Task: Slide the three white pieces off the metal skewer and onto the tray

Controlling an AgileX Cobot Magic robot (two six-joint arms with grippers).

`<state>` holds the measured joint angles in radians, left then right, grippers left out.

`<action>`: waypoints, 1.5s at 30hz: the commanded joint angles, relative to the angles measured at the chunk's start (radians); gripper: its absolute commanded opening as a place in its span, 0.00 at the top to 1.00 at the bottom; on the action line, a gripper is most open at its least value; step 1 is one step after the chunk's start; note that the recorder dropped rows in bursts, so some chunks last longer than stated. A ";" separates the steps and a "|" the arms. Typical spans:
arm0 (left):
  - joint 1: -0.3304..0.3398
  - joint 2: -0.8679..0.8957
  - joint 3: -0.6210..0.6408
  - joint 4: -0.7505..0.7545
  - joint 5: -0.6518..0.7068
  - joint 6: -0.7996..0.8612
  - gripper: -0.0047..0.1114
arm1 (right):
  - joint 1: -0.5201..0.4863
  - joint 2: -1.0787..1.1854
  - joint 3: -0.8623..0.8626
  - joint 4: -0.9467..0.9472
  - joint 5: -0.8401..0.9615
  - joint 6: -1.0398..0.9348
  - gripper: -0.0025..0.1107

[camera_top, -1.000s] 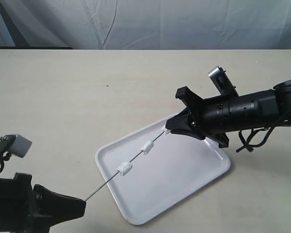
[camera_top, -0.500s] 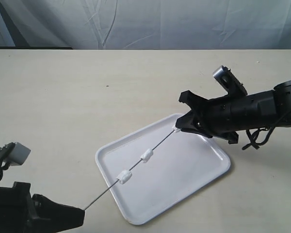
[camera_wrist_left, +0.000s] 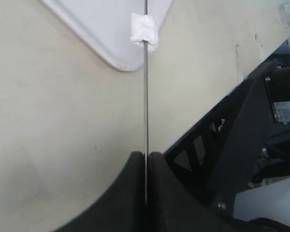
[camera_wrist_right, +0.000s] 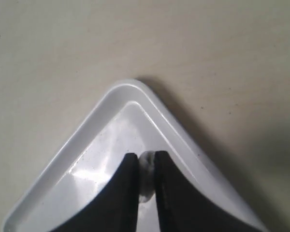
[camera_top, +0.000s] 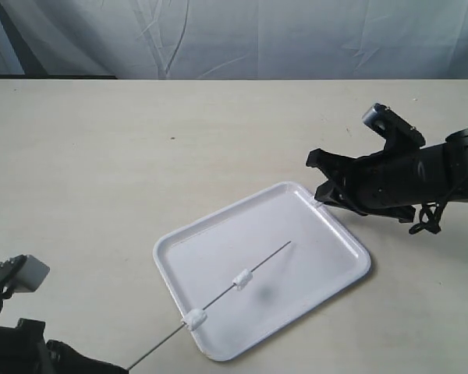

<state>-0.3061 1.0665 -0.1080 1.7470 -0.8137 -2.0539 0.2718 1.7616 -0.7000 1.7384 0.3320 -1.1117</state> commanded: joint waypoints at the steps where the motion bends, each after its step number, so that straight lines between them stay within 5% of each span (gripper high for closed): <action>1: -0.005 -0.008 0.000 -0.047 0.059 0.007 0.96 | -0.004 -0.001 -0.004 0.006 0.042 -0.015 0.89; 9: -0.005 -0.008 -0.072 -0.088 0.079 0.055 0.96 | -0.002 -0.001 -0.004 -0.116 0.167 0.008 0.88; 12: -0.005 -0.008 -0.072 -0.139 0.095 0.119 0.96 | -0.002 0.021 -0.004 -0.119 0.240 0.037 0.70; 19: -0.005 -0.008 -0.072 -0.140 0.109 0.150 0.96 | -0.002 0.045 -0.004 0.006 0.550 -0.066 0.70; 45: -0.005 -0.008 -0.072 -0.222 0.032 0.281 0.96 | -0.002 0.045 -0.004 0.006 0.604 -0.064 0.70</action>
<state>-0.3061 1.0648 -0.1776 1.5448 -0.7501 -1.7890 0.2718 1.8063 -0.7014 1.7380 0.9264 -1.1674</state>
